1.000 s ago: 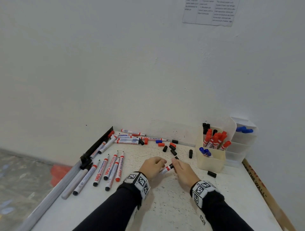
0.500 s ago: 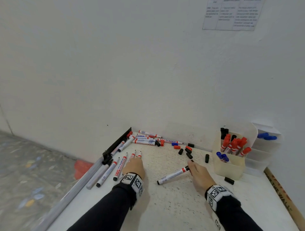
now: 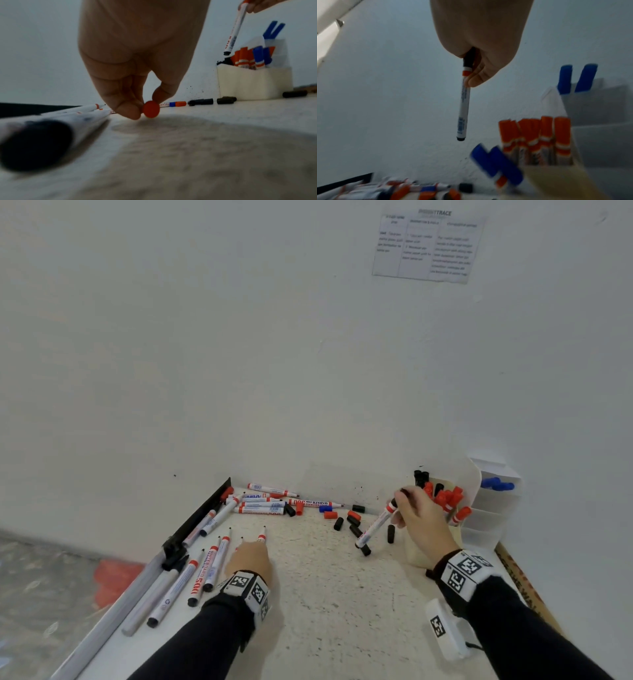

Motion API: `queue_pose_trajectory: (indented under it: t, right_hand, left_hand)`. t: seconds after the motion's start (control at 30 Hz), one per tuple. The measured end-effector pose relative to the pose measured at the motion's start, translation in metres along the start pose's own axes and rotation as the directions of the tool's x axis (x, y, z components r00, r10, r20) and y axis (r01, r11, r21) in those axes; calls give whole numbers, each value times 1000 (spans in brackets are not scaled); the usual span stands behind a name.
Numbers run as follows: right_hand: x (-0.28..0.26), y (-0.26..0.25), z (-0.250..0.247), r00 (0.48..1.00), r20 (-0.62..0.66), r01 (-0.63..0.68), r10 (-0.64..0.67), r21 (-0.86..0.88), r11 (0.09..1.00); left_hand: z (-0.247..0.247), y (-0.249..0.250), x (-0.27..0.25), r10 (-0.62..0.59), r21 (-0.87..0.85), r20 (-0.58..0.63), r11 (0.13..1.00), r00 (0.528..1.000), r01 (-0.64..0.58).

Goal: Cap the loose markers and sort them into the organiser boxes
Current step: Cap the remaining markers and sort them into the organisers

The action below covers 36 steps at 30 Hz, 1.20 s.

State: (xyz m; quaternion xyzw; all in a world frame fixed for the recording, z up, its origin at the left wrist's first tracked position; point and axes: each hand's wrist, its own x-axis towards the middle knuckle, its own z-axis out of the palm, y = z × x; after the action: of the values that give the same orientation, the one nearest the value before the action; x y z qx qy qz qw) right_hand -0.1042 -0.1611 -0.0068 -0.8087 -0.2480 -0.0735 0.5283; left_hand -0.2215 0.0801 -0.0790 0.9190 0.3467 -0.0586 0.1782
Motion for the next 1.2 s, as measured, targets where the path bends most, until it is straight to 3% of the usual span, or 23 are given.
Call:
queue_pose_trajectory:
  t: [0.1,0.17,0.23,0.43,0.57,0.73,0.8,0.87,0.97,1.0,1.1,1.2]
  right_hand:
    - [23,-15,-29,984,-169,53,-62,-54,997]
    - [39,-16,-47,956,-276,45,-95,-183,982]
    - [51,-12,-61,938,-331,3,-101,-286,958]
    - [74,8,-82,894,-446,-157,-35,-385,909]
    - [82,16,-77,939,-342,-151,-34,-498,854]
    - [86,26,-66,951,-310,-156,5,-464,872]
    - [87,32,-62,971,-193,-223,139,-537,814]
    - [86,37,-57,947,-52,-275,318,-647,712]
    - [88,41,-51,950,-28,-218,312,-776,592]
    - [87,37,-49,966,-67,-209,249,-769,603]
    - [80,15,-29,992,-128,-82,9,-579,811]
    - [61,-14,5,995,78,-29,62,-371,928]
  left_hand:
    - [4,13,6,26,-105,41,994,999,-21]
    - [5,23,8,64,-157,40,986,997,-57]
    - [6,31,10,96,-214,38,973,995,-85]
    - [12,48,20,157,-387,50,913,986,-126]
    - [14,54,25,222,-443,38,878,974,-182]
    - [18,55,23,248,-492,72,852,966,-182]
    - [19,56,23,266,-493,59,846,962,-204]
    - [22,57,24,277,-505,34,834,960,-223]
    - [23,57,25,256,-525,-12,821,967,-224]
    - [23,56,25,247,-529,-24,819,969,-222]
    - [23,55,25,227,-552,-27,809,974,-204]
    - [23,55,25,223,-564,-32,801,974,-202]
